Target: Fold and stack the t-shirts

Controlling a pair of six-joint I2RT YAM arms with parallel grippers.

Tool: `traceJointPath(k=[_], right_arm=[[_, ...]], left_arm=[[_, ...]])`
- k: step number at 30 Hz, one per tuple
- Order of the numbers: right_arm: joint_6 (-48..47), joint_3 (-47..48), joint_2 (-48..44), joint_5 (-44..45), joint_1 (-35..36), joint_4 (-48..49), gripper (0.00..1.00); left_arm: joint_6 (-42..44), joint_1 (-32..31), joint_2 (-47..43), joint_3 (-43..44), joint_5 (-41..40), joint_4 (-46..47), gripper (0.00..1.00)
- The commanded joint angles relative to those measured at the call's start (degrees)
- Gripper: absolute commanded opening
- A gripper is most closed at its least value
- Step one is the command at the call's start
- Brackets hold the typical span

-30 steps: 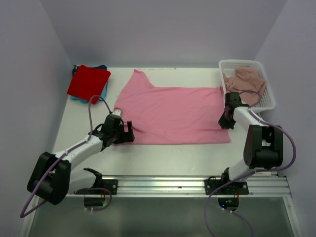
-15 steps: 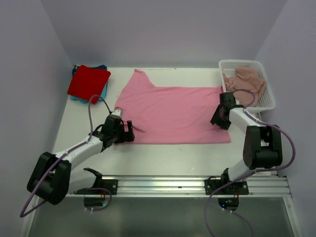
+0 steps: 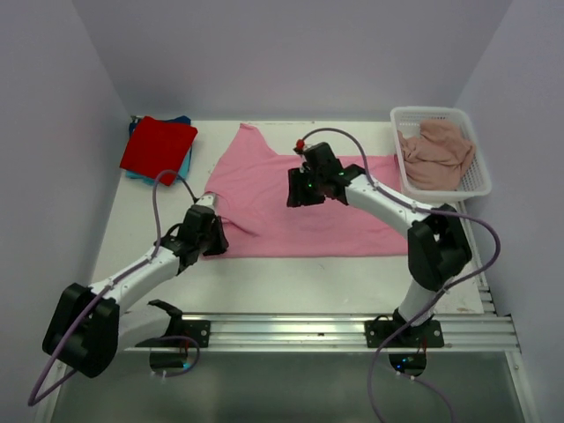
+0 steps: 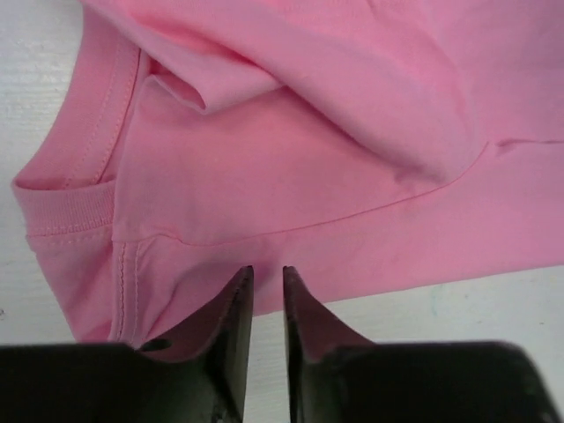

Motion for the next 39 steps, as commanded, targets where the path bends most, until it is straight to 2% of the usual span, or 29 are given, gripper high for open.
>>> traceJointPath(k=[1,5,6,14,24,29,31,32,34,35,39], right_arm=[[-2.04,7.25,7.19,-3.5,3.28,-5.56,0.47],[-2.84,15.24,14.66,-3.06,6.09,-7.76,0.47],[-3.01,16.39,15.64,-3.41,6.53,-8.46,0.48],[-4.94,28.17,25.05,-6.13,9.61,-11.28,0.48],[-4.59,41.96,37.35,-8.86,9.7,-12.25,0.47],[-4.51,44.88,39.91,-7.01,9.97,-12.52,0.44],[-4.25,44.79,39.99,-6.66,9.96,-11.99,0.36],[-4.24,44.36,39.91,-6.57,9.96,-11.73,0.27],[-3.98,43.83,39.38,-6.57,9.96,-11.2,0.19],[-3.81,43.13,39.12,-6.31,9.96,-10.93,0.11],[-4.24,41.1,37.54,-5.26,9.96,-10.49,0.05]], left_arm=[[-0.39,-0.27,3.15,0.42,0.96,3.72,0.2],[-0.48,-0.27,4.65,-0.19,0.43,6.09,0.03],[-0.4,-0.27,4.83,-0.28,0.35,6.18,0.01],[-1.01,-0.27,3.6,-1.51,0.52,6.27,0.0],[-1.62,-0.27,1.32,-4.15,1.14,6.01,0.0],[-1.45,-0.18,-0.18,-4.76,1.05,5.4,0.0],[-1.45,-0.18,-0.62,-5.03,0.96,5.31,0.0],[-1.54,-0.18,-0.71,-5.2,0.96,5.05,0.0],[-1.54,-0.18,-0.8,-5.46,0.87,5.04,0.0],[-1.63,-0.18,-0.8,-5.81,0.96,5.04,0.0],[-1.89,-0.18,-0.97,-6.96,1.05,5.39,0.0]])
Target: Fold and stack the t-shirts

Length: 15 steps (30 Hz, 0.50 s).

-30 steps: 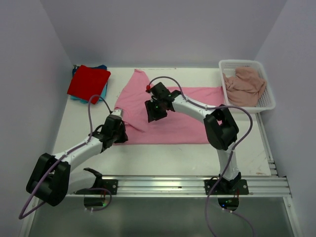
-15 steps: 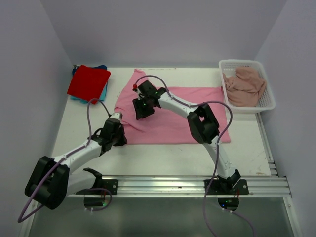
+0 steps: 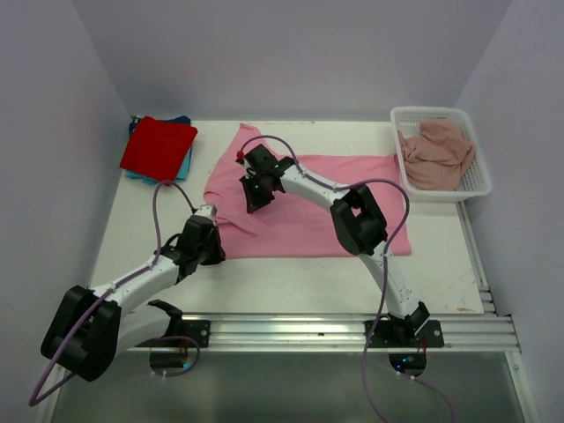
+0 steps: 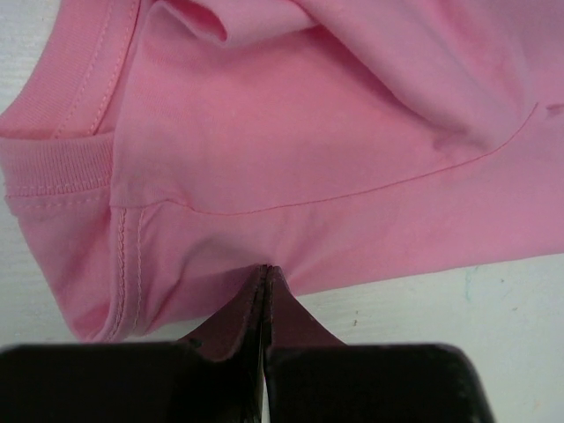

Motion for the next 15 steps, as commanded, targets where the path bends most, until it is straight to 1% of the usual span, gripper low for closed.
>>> traceJointPath(k=[1,3,8,12,15], right_arm=[[-0.31,-1.19,-2.35,1.15,0.13,0.68,0.03],[-0.4,-1.89,-2.71,1.85,0.13,0.5,0.0],[-0.48,-4.17,-5.16,2.82,0.04,1.29,0.0],[-0.75,-6.11,-8.15,3.96,0.22,3.22,0.0],[-0.92,-7.61,-11.14,6.86,0.22,4.54,0.0]], left_arm=[[-1.21,-0.18,-0.97,-1.58,0.41,2.14,0.0],[-1.3,-0.18,-0.88,-2.02,0.5,2.58,0.0],[-1.39,-0.18,0.25,-4.3,0.24,4.51,0.0],[-1.83,-0.18,1.31,-3.78,0.42,4.07,0.0],[-2.09,-0.18,1.31,-3.7,0.41,3.37,0.0]])
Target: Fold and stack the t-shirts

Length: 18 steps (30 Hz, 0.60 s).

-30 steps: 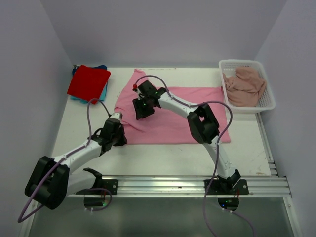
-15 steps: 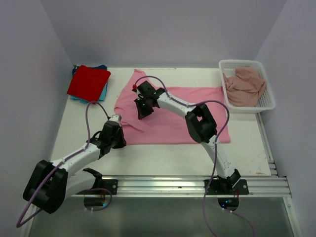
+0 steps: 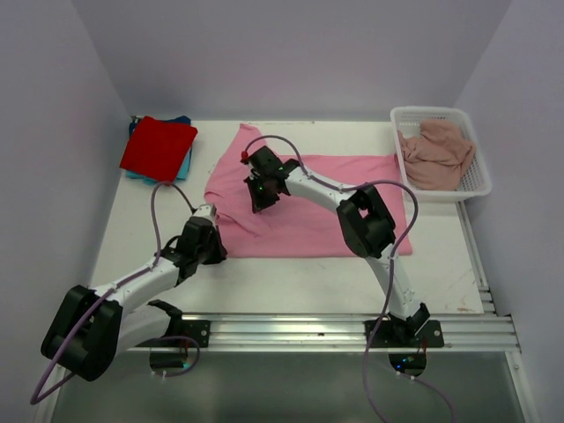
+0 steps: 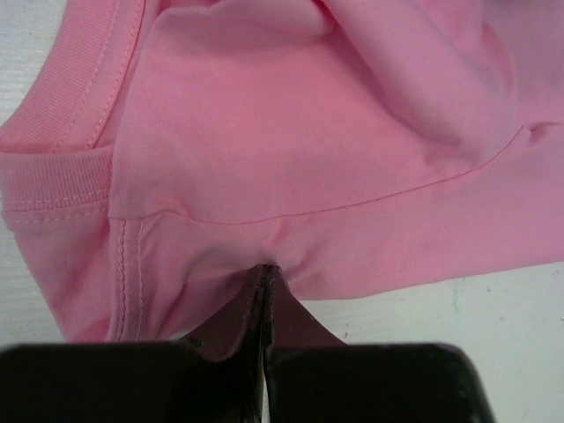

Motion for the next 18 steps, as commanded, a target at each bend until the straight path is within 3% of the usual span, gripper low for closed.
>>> traceJointPath(k=[1,14,15,16,18], right_arm=[[-0.79,-1.35,-7.34,5.3,0.15,2.23,0.0],[0.61,-3.65,-10.42,17.17,0.24,1.97,0.03],[0.7,-3.56,-10.34,17.27,0.33,1.7,0.12],[0.61,-2.95,-9.64,17.36,0.41,1.09,0.32],[0.53,-2.5,-9.11,18.15,1.03,-0.58,0.46]], left_arm=[[-1.48,-0.18,1.18,-1.23,-0.09,-1.66,0.0],[-2.89,-0.18,-0.58,-1.4,0.35,-3.15,0.0],[-2.89,-0.18,-0.58,-1.49,0.35,-3.15,0.0],[-2.89,-0.18,-0.58,-1.4,0.35,-3.07,0.0],[-2.89,-0.18,-0.58,-1.4,0.44,-3.15,0.0]])
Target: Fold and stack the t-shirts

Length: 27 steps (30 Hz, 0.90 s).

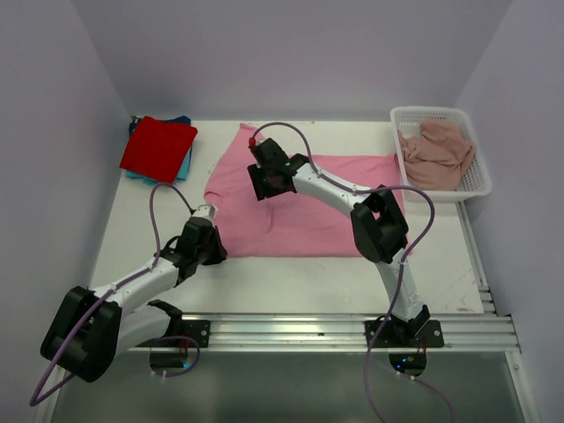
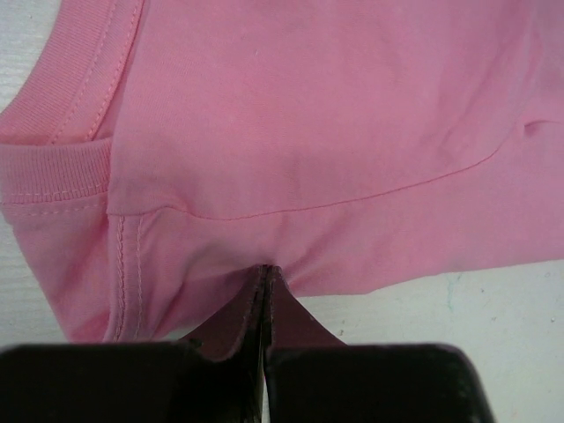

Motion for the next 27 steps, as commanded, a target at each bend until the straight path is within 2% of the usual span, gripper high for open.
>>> traceJointPath(k=[1,3,9,12,17,19,20,21,22,25,27], right_arm=[[-0.06,0.69,-1.06,3.88,0.88,-1.59,0.52],[-0.06,-0.62,-1.5,4.58,1.58,-1.07,0.59],[0.55,-7.29,-7.81,7.74,2.72,0.78,0.61],[2.39,-13.0,-14.66,14.15,2.9,1.4,0.6],[6.35,-21.27,-24.33,32.75,2.73,-3.52,0.56],[8.37,-24.44,-27.68,36.74,2.37,-6.05,0.51],[10.2,-25.23,-28.47,38.06,0.98,-7.03,0.44],[11.09,-26.72,-29.96,37.64,-0.17,-7.82,0.14],[12.05,-27.52,-30.67,36.5,-1.66,-8.96,0.0],[14.0,-30.77,-32.87,30.0,-10.51,-8.63,0.0],[13.04,-31.91,-33.58,28.59,-12.74,-7.83,0.0]], left_arm=[[-0.64,-0.18,-0.03,-1.47,0.29,-2.5,0.0],[-0.72,-0.18,-0.12,-1.38,0.37,-2.5,0.0],[-0.46,-0.27,-1.78,-0.68,-0.24,-3.55,0.0],[-0.11,-0.18,-3.98,0.99,-0.94,-5.91,0.0],[1.82,-0.27,-11.0,9.42,1.16,-9.18,0.0],[4.88,-0.27,-11.37,14.6,1.34,-8.3,0.0],[5.86,-0.27,-10.58,17.92,0.56,-8.04,0.0],[7.61,-0.18,-7.7,19.7,0.03,-8.3,0.0],[8.24,-0.09,-5.76,21.37,-0.41,-8.39,0.0],[9.82,0.26,3.2,27.08,-0.86,-6.55,0.0],[10.35,1.92,10.73,31.91,0.81,-4.1,0.0]])
